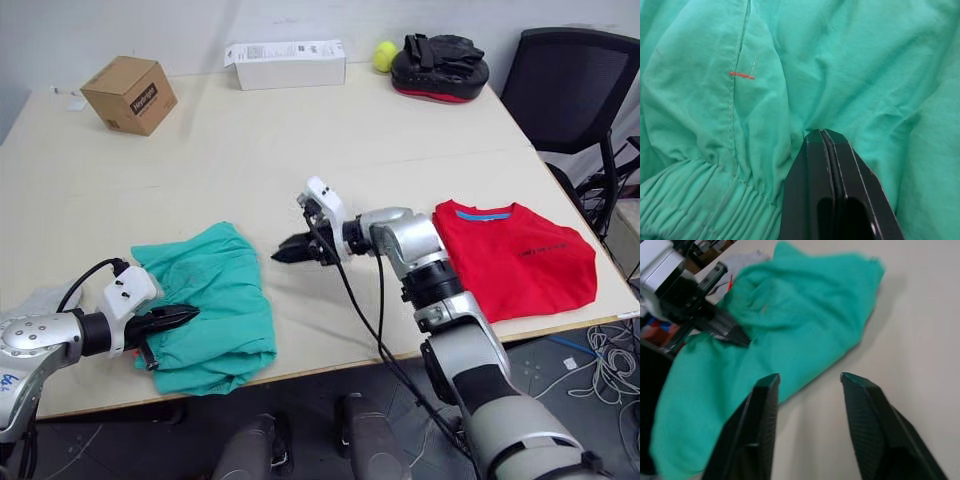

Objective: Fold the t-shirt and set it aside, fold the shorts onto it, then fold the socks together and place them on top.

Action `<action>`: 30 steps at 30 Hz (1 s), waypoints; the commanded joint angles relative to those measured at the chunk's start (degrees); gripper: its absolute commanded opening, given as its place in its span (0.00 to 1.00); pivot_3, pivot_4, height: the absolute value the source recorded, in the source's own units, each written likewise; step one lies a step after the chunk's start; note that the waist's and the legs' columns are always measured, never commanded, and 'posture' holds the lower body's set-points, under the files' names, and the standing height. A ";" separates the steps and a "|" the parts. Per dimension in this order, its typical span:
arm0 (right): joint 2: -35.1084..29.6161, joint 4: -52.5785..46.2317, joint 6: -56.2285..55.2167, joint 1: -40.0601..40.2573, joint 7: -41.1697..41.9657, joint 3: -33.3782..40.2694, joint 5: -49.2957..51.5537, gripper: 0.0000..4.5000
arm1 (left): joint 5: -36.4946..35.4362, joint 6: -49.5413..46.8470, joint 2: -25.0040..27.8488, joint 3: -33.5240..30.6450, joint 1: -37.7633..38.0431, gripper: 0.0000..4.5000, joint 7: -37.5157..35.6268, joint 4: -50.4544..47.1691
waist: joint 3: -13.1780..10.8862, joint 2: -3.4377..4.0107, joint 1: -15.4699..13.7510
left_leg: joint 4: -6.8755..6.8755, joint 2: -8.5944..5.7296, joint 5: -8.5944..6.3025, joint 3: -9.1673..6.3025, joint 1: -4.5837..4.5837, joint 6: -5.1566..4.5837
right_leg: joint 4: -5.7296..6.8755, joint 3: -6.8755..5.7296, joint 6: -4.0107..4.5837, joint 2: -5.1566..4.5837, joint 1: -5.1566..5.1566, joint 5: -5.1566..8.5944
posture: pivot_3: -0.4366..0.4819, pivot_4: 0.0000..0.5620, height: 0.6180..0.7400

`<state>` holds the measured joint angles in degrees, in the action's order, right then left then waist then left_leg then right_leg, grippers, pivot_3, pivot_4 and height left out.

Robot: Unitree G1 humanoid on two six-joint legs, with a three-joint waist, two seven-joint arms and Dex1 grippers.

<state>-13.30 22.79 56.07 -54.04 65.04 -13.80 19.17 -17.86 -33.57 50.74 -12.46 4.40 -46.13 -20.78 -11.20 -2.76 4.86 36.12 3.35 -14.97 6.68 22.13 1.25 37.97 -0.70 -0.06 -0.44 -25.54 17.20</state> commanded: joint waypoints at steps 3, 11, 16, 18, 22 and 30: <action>4.04 3.74 9.01 -0.99 -5.46 1.16 1.84 0.88 | 0.09 0.74 -0.36 -1.13 1.09 0.00 0.46 -1.20 | 0.00 0.00 0.14 | 0.00 0.00 0.02 0.03 -0.03 -0.01 | 0.02 0.01 0.05 0.02 -0.01 -0.03 | 0.48 0.27 1.00; 14.87 10.84 12.52 -3.04 -9.69 1.47 3.22 0.99 | -0.15 0.56 -0.65 -2.56 2.81 0.00 1.04 -2.54 | 0.05 0.01 0.76 | -0.04 0.01 0.03 0.04 -0.07 0.02 | 0.03 0.01 0.07 0.05 0.00 -0.04 | 0.48 0.27 1.00; 21.79 13.80 11.79 -3.12 -12.45 0.71 2.50 0.99 | -0.22 0.45 -1.15 -2.81 3.31 0.00 1.72 -3.35 | 0.05 0.02 1.35 | -0.10 0.02 0.03 0.03 -0.06 0.03 | 0.02 0.00 0.07 0.05 -0.01 -0.04 | 0.48 0.27 1.00; 23.68 14.82 11.07 -2.92 -13.42 0.49 2.00 0.99 | -0.29 0.32 -1.35 -3.01 3.56 0.00 1.93 -3.71 | 0.06 0.01 1.43 | -0.09 0.02 0.02 0.03 -0.05 0.03 | 0.00 0.00 0.06 0.03 -0.01 -0.04 | 0.48 0.27 1.00; 25.62 18.05 9.27 -3.35 -15.62 2.17 1.54 0.99 | -0.29 0.36 -1.57 -3.30 4.17 0.00 2.17 -4.17 | 0.06 0.01 1.53 | -0.10 0.02 0.02 0.03 -0.06 0.04 | 0.00 0.00 0.06 0.03 -0.01 -0.04 | 0.48 0.27 1.00; 24.43 18.47 10.26 -3.84 -17.03 7.19 4.22 0.45 | -0.60 0.99 -1.92 -3.68 4.61 0.00 2.28 -4.63 | 0.06 0.02 1.41 | -0.10 0.02 0.01 0.02 -0.01 0.03 | -0.07 -0.01 0.06 0.02 -0.01 -0.04 | 0.48 0.27 1.00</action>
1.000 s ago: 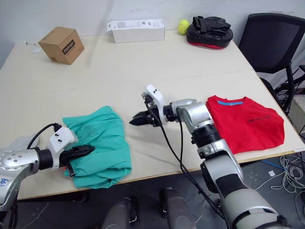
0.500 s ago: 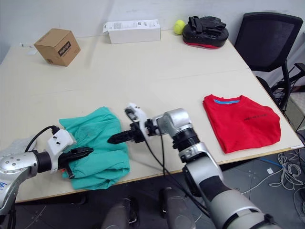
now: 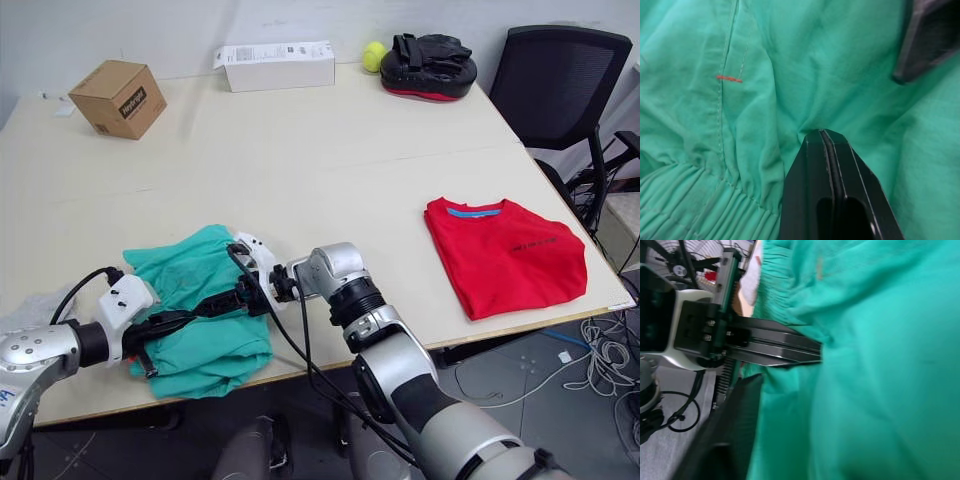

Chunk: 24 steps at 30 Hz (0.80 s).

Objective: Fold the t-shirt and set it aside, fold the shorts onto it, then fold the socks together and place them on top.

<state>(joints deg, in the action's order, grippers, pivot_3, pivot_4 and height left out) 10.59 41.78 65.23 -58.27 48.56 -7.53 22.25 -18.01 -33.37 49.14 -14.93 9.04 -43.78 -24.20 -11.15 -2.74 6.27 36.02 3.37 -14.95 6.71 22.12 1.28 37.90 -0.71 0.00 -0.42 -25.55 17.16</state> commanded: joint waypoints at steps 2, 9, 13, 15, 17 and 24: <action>0.39 -1.03 1.36 0.60 -1.01 1.71 1.54 0.31 | -0.47 1.45 -0.39 -0.99 -0.64 0.00 -0.25 -0.91 | 0.01 -0.01 0.01 | -0.04 0.00 -0.01 0.00 0.01 0.00 | -0.03 -0.01 0.00 0.00 -0.01 0.00 | 0.48 0.27 1.00; -1.54 -5.56 2.67 1.75 -1.62 2.89 3.50 0.00 | -14.59 -5.95 -2.39 -6.55 -6.71 0.12 -3.56 -2.20 | 0.02 -0.04 -0.25 | 0.04 -0.01 0.17 -0.01 0.00 -0.11 | -0.04 -0.02 0.05 0.00 0.06 -0.18 | 0.48 0.27 1.00; -5.10 -12.09 5.57 2.94 -1.06 3.92 5.54 0.00 | -27.43 -13.29 -1.65 -11.67 -12.92 0.40 -4.75 -3.34 | 0.02 -0.05 -1.42 | 0.09 -0.03 0.22 -0.06 0.09 -0.14 | -0.09 -0.07 -0.01 -0.01 0.04 -0.25 | 0.48 0.27 1.00; -8.94 -17.85 7.66 3.98 -0.26 4.47 7.05 0.00 | -33.89 -16.83 -0.89 -13.57 -16.68 0.53 -4.35 -3.37 | 0.01 -0.04 -1.69 | 0.08 -0.05 0.22 -0.08 0.17 -0.14 | -0.15 -0.07 -0.04 -0.01 0.03 -0.27 | 0.48 0.27 1.00; -13.82 -24.77 10.90 4.93 0.85 5.86 9.69 0.00 | -38.86 -19.49 -0.45 -14.27 -20.04 0.68 -2.78 -3.28 | -0.01 0.00 -1.93 | 0.08 -0.11 0.19 -0.13 0.26 -0.19 | -0.24 -0.06 -0.13 -0.04 0.02 -0.31 | 0.48 0.27 1.00; -37.95 -44.92 21.95 7.13 5.55 13.39 20.26 0.00 | -40.01 -19.93 -0.47 -7.86 -24.45 1.00 -0.70 -4.96 | -0.07 0.08 -2.15 | -0.01 -0.16 0.03 -0.14 0.34 -0.24 | -0.49 -0.04 -0.39 -0.02 0.01 -0.27 | 0.48 0.27 1.00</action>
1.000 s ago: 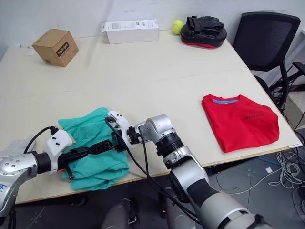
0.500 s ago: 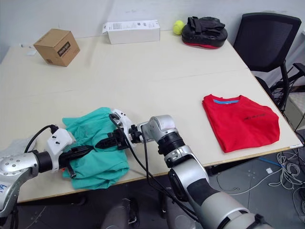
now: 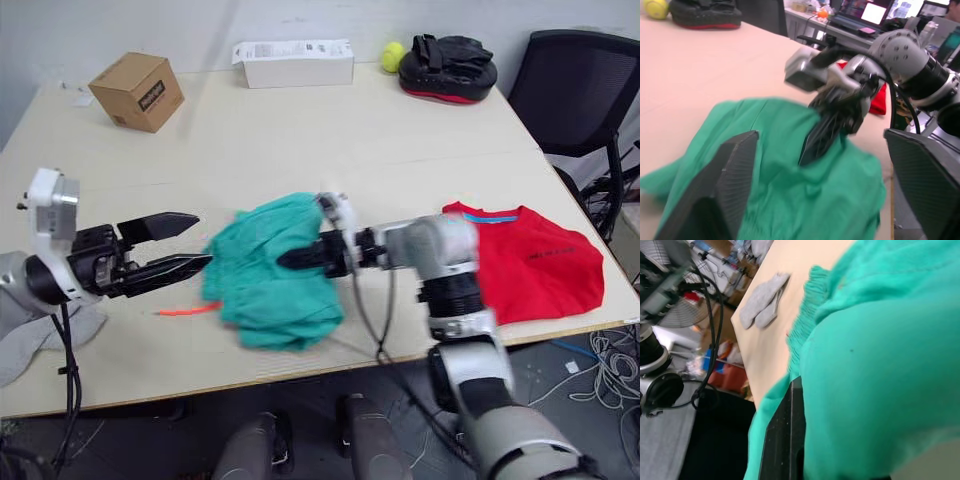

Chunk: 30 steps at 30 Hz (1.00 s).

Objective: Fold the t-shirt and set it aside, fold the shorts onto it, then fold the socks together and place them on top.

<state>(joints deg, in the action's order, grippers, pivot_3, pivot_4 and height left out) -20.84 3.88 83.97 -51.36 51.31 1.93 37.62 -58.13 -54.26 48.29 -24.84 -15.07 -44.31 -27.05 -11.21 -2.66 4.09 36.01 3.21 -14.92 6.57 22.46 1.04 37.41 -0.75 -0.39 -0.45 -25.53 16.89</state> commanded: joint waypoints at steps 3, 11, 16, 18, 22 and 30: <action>-20.07 -9.08 2.40 1.46 6.94 4.24 6.09 0.00 | 1.90 2.75 0.10 5.08 -0.72 1.00 -1.15 -1.35 | -0.03 0.01 0.24 | -0.04 0.00 -0.05 0.03 -0.04 0.08 | -0.01 0.06 -0.05 0.07 0.00 0.11 | 0.48 0.27 1.00; -47.01 10.38 -17.41 2.11 23.51 -4.25 -4.48 0.00 | 5.81 6.85 -0.59 9.95 -3.84 1.00 -3.19 2.60 | -0.16 0.05 0.69 | -0.01 -0.19 -0.05 0.06 -0.15 0.05 | 0.01 0.37 -0.25 0.16 0.04 0.38 | 0.48 0.27 1.00; -49.03 28.66 -34.90 -0.03 30.15 -11.60 -17.07 0.00 | 6.73 7.79 -0.91 11.06 -4.87 1.00 -3.42 3.30 | -0.20 0.05 0.68 | 0.05 -0.32 0.02 0.28 -0.20 -0.10 | 0.04 0.69 -0.34 0.10 0.06 0.39 | 0.48 0.27 1.00; -47.47 37.63 -42.26 -1.33 27.96 -13.15 -22.37 0.00 | 7.08 8.10 -0.77 11.03 -4.99 1.00 -3.37 3.37 | -0.21 0.05 0.65 | 0.08 -0.34 0.06 0.33 -0.20 -0.06 | 0.06 0.75 -0.39 0.10 0.05 0.38 | 0.48 0.27 1.00; -45.78 50.52 -51.30 -5.33 25.74 -13.99 -29.31 0.00 | 7.59 8.30 -0.44 10.60 -4.75 1.00 -2.99 3.16 | -0.24 0.10 0.62 | 0.13 -0.36 0.14 0.36 -0.22 0.09 | 0.09 0.78 -0.39 0.09 0.05 0.37 | 0.48 0.27 1.00; -43.58 63.20 -59.68 -9.87 22.60 -10.97 -34.06 0.11 | 7.80 8.23 0.07 9.61 -3.84 1.00 -2.72 2.58 | -0.33 0.26 0.64 | 0.15 -0.40 0.20 0.37 -0.30 0.23 | 0.23 0.82 -0.40 0.09 0.05 0.37 | 0.48 0.27 1.00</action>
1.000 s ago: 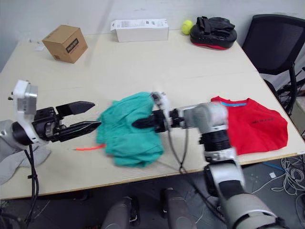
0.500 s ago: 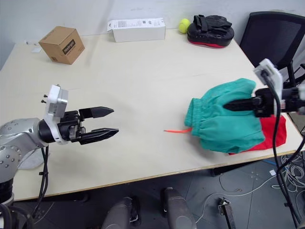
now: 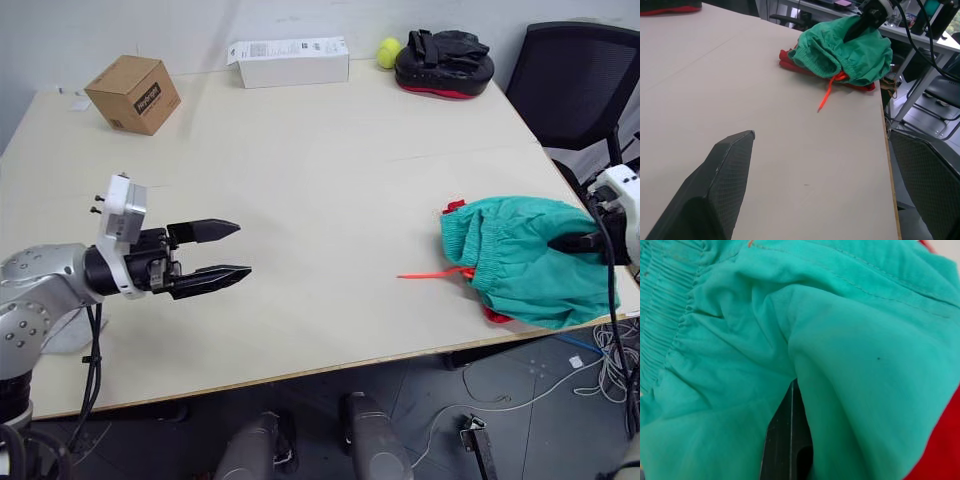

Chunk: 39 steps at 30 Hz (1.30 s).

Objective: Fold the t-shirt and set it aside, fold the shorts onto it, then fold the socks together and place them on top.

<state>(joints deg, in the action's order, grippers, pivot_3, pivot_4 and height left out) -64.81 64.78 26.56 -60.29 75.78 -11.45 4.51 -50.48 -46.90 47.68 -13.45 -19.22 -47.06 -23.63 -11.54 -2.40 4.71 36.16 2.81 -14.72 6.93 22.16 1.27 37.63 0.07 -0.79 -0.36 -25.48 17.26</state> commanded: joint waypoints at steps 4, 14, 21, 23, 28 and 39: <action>2.42 2.73 -2.79 -0.34 -0.66 4.20 -1.17 0.38 | 0.53 0.92 0.53 -1.28 0.23 1.00 0.14 -1.19 | 0.00 0.00 0.15 | 0.09 -0.01 0.01 0.04 -0.02 0.02 | 0.12 0.06 -0.03 -0.01 0.01 -0.02 | 0.48 0.27 1.00; -3.09 -0.13 -25.83 1.35 -2.92 8.98 -3.76 0.99 | 2.98 2.20 1.64 -2.22 3.05 1.00 -0.19 -2.23 | -0.08 0.15 0.27 | 0.13 -0.07 0.09 0.04 -0.05 0.07 | 0.22 0.10 -0.08 -0.05 0.01 -0.02 | 0.48 0.27 1.00; 1.33 -3.23 -26.89 -7.43 1.82 12.81 -0.94 0.99 | 3.83 2.31 2.69 -7.99 8.72 1.00 2.06 -4.37 | -0.11 0.14 0.84 | 0.06 -0.02 0.23 -0.01 -0.32 0.23 | 0.30 0.23 -0.01 0.13 0.09 -0.09 | 0.48 0.27 1.00; 4.42 -4.87 -26.10 -9.79 1.97 13.18 -0.13 0.99 | 3.91 2.06 2.93 -10.70 11.48 1.00 2.94 -5.47 | -0.11 0.14 1.15 | 0.03 -0.02 0.26 -0.04 -0.37 0.25 | 0.30 0.26 0.02 0.16 0.12 -0.11 | 0.48 0.27 1.00; 14.69 -25.91 -14.63 -6.63 10.10 14.87 12.23 0.99 | 5.27 1.26 2.16 -18.67 20.07 1.00 6.89 -9.21 | -0.13 0.11 1.21 | -0.10 0.00 0.25 -0.05 -0.51 0.25 | 0.30 0.28 0.03 0.15 0.24 -0.10 | 0.48 0.27 1.00; 30.40 -72.20 7.56 10.22 4.85 10.22 33.98 0.99 | 30.14 16.64 -11.96 -36.15 55.29 1.00 15.24 -16.18 | 0.01 -0.11 -0.14 | 0.01 0.06 -0.48 -0.21 -0.28 -0.27 | 0.28 0.05 0.11 -0.05 0.15 0.12 | 0.48 0.27 1.00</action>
<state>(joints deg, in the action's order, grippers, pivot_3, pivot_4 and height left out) -34.24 -4.40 33.89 -50.03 81.40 -2.18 36.45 -24.91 -34.76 36.94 -46.19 33.42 -32.60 -38.11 -11.53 -2.51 4.57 36.20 2.84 -15.25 6.72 21.98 0.91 37.83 0.12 -0.68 -0.44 -25.37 17.37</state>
